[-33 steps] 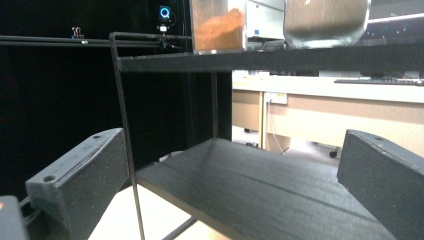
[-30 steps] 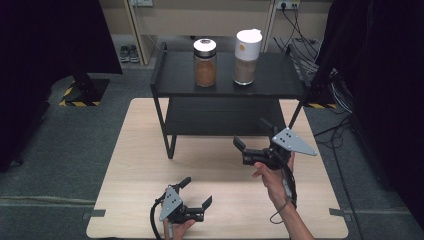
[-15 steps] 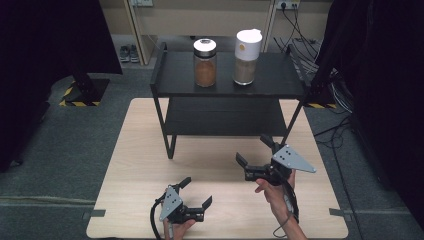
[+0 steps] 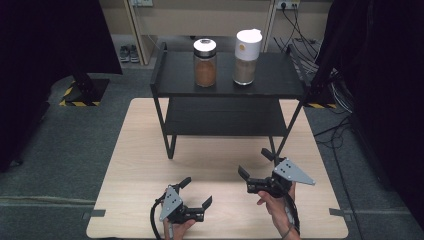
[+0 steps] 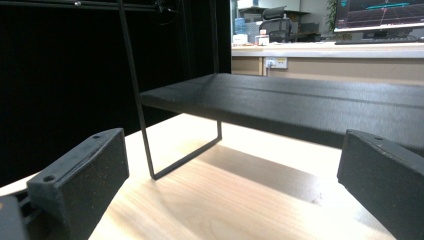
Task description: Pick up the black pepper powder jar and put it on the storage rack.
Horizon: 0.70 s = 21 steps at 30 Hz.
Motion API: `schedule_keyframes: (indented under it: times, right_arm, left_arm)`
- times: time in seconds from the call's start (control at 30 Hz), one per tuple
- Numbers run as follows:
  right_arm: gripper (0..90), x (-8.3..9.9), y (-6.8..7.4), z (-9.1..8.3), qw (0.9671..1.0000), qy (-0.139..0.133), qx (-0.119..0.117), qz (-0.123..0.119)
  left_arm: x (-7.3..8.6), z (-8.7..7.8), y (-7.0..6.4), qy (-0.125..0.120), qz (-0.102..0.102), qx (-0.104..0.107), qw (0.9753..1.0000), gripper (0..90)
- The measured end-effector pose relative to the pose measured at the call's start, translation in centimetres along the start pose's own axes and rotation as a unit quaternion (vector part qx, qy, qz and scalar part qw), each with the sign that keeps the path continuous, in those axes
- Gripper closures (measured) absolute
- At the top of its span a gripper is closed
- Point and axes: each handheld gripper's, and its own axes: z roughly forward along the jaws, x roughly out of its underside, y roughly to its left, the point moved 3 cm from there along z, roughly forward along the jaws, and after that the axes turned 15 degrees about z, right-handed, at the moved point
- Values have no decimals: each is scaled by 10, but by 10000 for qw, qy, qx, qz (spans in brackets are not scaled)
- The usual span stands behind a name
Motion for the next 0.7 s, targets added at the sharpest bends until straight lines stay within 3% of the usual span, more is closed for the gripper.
schedule_keyframes:
  times: [0.7]
  right_arm:
    - [4, 52, -5, -18, 9997, 237, 6, -17]
  left_arm:
    - [0, 0, 0, 17, -9, 5, 10000, 14]
